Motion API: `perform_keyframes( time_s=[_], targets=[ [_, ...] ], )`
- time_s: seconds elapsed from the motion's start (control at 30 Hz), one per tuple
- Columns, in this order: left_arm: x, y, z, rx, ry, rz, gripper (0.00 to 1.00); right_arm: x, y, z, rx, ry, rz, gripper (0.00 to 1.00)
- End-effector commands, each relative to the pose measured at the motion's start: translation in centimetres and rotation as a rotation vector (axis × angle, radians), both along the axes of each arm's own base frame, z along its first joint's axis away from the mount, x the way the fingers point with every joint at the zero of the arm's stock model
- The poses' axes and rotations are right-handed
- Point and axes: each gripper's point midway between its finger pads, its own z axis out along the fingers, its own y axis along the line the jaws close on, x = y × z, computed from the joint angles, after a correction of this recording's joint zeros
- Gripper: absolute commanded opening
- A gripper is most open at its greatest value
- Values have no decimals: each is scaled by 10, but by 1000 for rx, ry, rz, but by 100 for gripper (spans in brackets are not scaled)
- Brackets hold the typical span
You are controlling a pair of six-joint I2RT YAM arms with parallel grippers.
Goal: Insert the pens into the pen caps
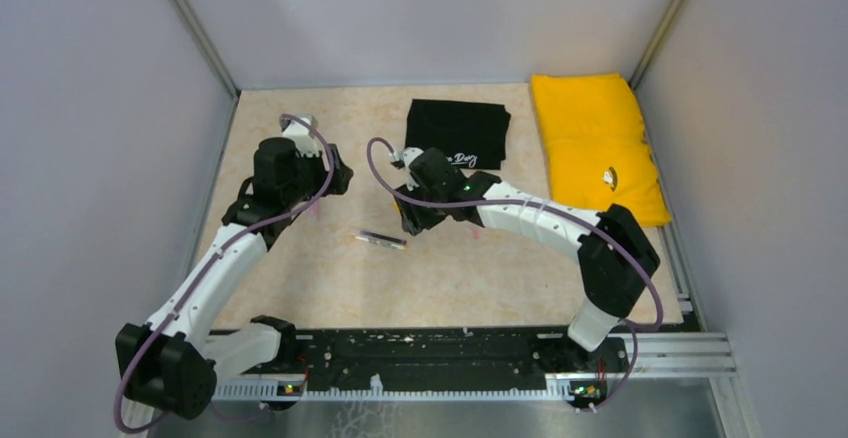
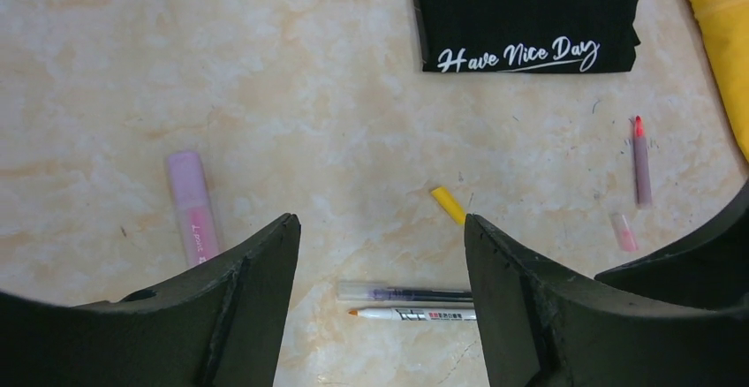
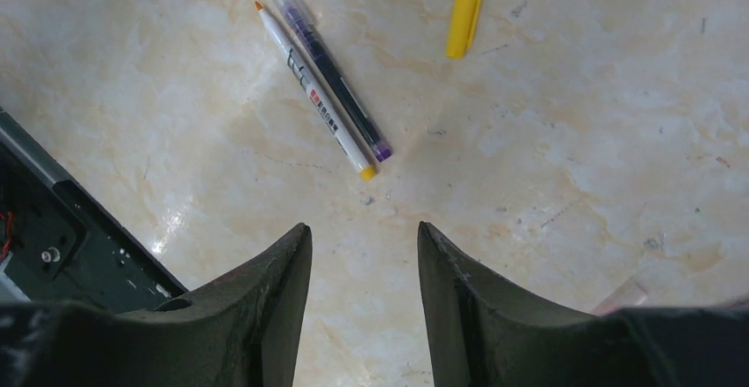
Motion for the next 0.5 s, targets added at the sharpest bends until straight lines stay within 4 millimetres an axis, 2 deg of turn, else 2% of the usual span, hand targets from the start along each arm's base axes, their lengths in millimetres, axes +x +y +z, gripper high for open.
perform_keyframes(
  time_s=[0.0,0.23,0.4,0.47],
  targets=[
    [5,14,27,-34,-109,101,74,9,30,18,78,-20,87,46],
    [12,35,55,-9,-222,206,74,17,45,-15,21,22,145,45],
    [2,58,60,24,-274,304,74,26,55,-32,-17,29,180,45],
    [-3,62,61,21,-291,317,74,31,57,-41,-33,29,176,45]
  ],
)
